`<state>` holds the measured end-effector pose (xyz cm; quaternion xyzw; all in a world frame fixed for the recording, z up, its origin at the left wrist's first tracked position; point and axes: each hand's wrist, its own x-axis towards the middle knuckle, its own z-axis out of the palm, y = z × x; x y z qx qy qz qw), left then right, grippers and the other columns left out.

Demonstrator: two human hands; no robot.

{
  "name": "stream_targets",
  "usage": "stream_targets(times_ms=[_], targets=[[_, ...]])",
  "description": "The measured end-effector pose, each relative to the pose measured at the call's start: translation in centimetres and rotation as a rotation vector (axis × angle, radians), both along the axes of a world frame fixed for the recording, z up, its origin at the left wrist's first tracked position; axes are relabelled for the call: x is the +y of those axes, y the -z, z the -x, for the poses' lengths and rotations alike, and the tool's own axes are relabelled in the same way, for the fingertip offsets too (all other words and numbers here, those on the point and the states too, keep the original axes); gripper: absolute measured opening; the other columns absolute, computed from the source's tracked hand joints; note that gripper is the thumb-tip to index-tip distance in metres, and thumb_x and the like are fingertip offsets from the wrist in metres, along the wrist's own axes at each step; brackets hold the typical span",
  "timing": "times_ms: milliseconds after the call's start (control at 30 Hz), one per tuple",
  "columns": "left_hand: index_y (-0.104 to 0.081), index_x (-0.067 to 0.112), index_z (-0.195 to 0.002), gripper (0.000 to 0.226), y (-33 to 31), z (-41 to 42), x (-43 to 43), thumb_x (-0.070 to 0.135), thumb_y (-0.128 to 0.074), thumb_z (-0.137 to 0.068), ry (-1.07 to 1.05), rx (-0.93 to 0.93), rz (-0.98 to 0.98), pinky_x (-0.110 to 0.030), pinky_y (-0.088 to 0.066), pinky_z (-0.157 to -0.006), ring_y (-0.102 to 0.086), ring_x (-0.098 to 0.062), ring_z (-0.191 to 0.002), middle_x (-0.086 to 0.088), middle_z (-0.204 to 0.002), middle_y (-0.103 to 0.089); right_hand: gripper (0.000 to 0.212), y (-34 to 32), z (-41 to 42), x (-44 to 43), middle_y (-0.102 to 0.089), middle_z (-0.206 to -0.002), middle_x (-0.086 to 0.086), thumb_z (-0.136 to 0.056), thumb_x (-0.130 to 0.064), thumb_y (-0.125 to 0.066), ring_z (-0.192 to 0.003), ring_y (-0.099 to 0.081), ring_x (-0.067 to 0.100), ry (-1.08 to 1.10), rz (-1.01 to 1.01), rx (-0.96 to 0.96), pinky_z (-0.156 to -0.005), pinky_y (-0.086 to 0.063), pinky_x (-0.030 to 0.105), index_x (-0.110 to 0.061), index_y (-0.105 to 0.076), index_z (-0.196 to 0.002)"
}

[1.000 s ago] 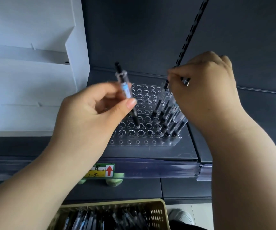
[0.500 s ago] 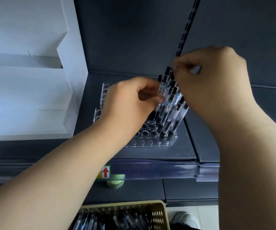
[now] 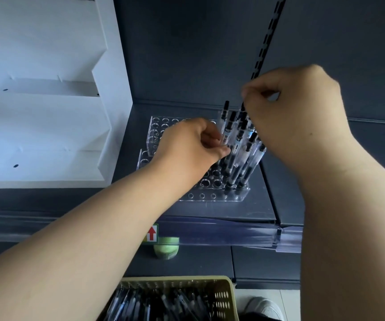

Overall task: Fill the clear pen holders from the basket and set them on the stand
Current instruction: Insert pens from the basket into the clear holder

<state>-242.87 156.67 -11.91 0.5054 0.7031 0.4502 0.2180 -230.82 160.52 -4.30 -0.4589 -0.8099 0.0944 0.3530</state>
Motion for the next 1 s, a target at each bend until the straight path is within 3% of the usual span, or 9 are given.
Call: stream_targets(times_ms=[100,167,300,433,600,667,800,900,1000], targets=[[-0.061,0.031,-0.085,0.016,-0.5,0.3,-1.0,0.03,-0.075,-0.076,-0.037,0.074,0.015,-0.005,-0.045,-0.056,-0.059,0.006,-0.064,0.016,-0.071,-0.064,0.023,-0.3,0.0,-0.5,-0.069,-0.091,0.004,-0.084,-0.012,-0.05,-0.086,-0.059,0.025,-0.011,0.011,-0.011,-0.072,-0.051,0.035,-0.015,-0.072,-0.086],[-0.061,0.03,-0.089,0.013,-0.9,0.5,-2.5,0.029,-0.071,-0.08,-0.052,0.17,-0.011,-0.008,-0.046,-0.061,-0.056,0.006,-0.064,0.017,-0.073,-0.062,0.023,-0.5,0.0,-1.2,-0.068,-0.09,0.004,-0.085,-0.013,-0.05,-0.087,-0.059,0.025,-0.027,-0.002,-0.03,-0.074,-0.05,0.034,-0.016,-0.072,-0.086],[-0.062,0.025,-0.107,0.024,-1.1,0.7,-7.7,0.034,-0.062,-0.085,0.015,0.378,0.004,-0.029,-0.052,-0.075,-0.061,-0.009,-0.081,0.012,-0.09,-0.062,0.021,-0.1,-0.2,-3.5,-0.068,-0.089,0.006,-0.086,-0.013,-0.051,-0.089,-0.058,0.026,-0.096,-0.065,-0.075,-0.076,-0.047,0.033,-0.016,-0.072,-0.085],[-0.057,0.028,-0.121,0.036,0.1,0.4,-13.5,0.04,-0.055,-0.086,0.043,0.46,0.129,-0.028,-0.047,-0.085,-0.056,-0.01,-0.1,0.012,-0.106,-0.059,0.019,1.9,-1.0,-6.2,-0.065,-0.087,0.009,-0.086,-0.016,-0.053,-0.092,-0.052,0.03,-0.106,-0.057,-0.145,-0.075,-0.045,0.034,-0.015,-0.072,-0.084],[-0.051,0.03,-0.127,0.035,4.0,-0.1,-19.5,0.039,-0.048,-0.093,0.103,0.549,0.395,-0.036,-0.047,-0.091,-0.049,-0.014,-0.115,0.01,-0.123,-0.054,0.021,6.8,-1.6,-11.1,-0.064,-0.087,0.008,-0.087,-0.018,-0.051,-0.088,-0.054,0.028,-0.181,0.136,-0.347,-0.071,-0.044,0.029,-0.015,-0.071,-0.084],[-0.051,0.032,-0.125,0.033,5.4,-0.2,-21.2,0.038,-0.046,-0.093,0.124,0.524,0.51,-0.039,-0.048,-0.089,-0.051,-0.015,-0.112,0.01,-0.12,-0.053,0.023,9.1,-1.7,-13.2,-0.064,-0.09,0.008,-0.088,-0.02,-0.048,-0.089,-0.054,0.026,-0.214,0.227,-0.455,-0.072,-0.047,0.03,-0.014,-0.07,-0.087],[-0.057,0.023,-0.11,0.023,7.3,-0.4,-22.5,0.033,-0.044,-0.094,0.17,0.666,0.6,-0.037,-0.049,-0.083,-0.058,-0.023,-0.102,0.002,-0.111,-0.057,0.022,13.1,-1.8,-15.8,-0.064,-0.1,0.005,-0.087,-0.022,-0.049,-0.091,-0.057,0.026,-0.214,0.497,-0.593,-0.075,-0.051,0.033,-0.019,-0.069,-0.096],[-0.057,0.019,-0.107,0.018,9.0,-0.9,-23.2,0.022,-0.044,-0.094,0.187,0.645,0.661,-0.035,-0.047,-0.08,-0.057,-0.027,-0.103,-0.003,-0.111,-0.056,0.024,15.4,-1.8,-16.6,-0.065,-0.097,0.005,-0.087,-0.021,-0.048,-0.089,-0.061,0.026,-0.143,0.634,-0.721,-0.075,-0.052,0.032,-0.017,-0.066,-0.102],[-0.057,0.017,-0.112,0.027,11.3,-1.4,-24.1,0.007,-0.044,-0.091,0.212,0.656,0.778,-0.036,-0.046,-0.085,-0.056,-0.029,-0.107,-0.006,-0.117,-0.056,0.026,17.8,-1.7,-17.7,-0.065,-0.099,0.007,-0.089,-0.013,-0.047,-0.091,-0.063,0.025,-0.104,0.741,-0.824,-0.073,-0.051,0.031,-0.011,-0.063,-0.109]])
